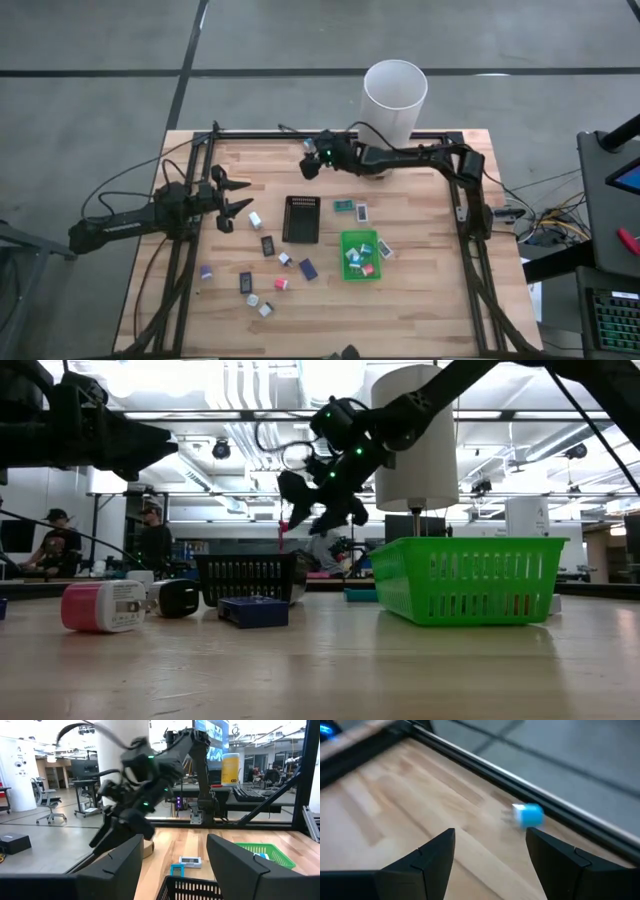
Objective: Pick & Place Office items
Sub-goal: Put the blue charger adapter into the green bin
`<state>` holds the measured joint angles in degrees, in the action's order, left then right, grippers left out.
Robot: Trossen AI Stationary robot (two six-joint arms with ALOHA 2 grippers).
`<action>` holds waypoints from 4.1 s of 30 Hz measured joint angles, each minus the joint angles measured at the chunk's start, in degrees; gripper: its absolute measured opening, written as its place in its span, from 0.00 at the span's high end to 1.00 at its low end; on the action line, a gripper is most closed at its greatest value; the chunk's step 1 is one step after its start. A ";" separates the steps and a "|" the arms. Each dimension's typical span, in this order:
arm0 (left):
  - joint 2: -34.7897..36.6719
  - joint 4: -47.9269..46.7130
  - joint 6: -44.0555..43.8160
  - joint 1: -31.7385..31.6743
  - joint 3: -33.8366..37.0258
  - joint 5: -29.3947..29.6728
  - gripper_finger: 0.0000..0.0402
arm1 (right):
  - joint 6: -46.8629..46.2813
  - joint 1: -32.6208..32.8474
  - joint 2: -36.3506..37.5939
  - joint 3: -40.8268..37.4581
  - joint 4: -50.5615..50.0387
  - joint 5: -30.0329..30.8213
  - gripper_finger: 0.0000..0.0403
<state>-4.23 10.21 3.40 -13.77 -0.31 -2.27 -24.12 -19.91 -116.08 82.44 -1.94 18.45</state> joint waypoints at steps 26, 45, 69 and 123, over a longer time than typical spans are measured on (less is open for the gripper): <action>-0.07 0.00 0.00 0.01 0.01 0.00 0.44 | -5.09 -1.99 -6.30 6.16 -8.01 -5.11 0.40; -0.07 0.01 0.00 -0.01 0.01 0.01 0.44 | 9.54 7.65 -1.33 5.35 -8.87 -16.90 0.40; -0.22 0.00 0.00 0.01 0.00 -0.01 0.44 | 20.96 8.77 34.90 -52.70 43.40 -22.99 0.46; -0.22 0.01 0.00 0.00 0.01 0.01 0.44 | 15.52 5.38 52.27 -63.06 42.72 -26.29 0.39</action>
<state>-4.45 10.22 3.40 -13.77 -0.30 -2.26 -8.60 -14.52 -63.81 19.38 40.77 -7.84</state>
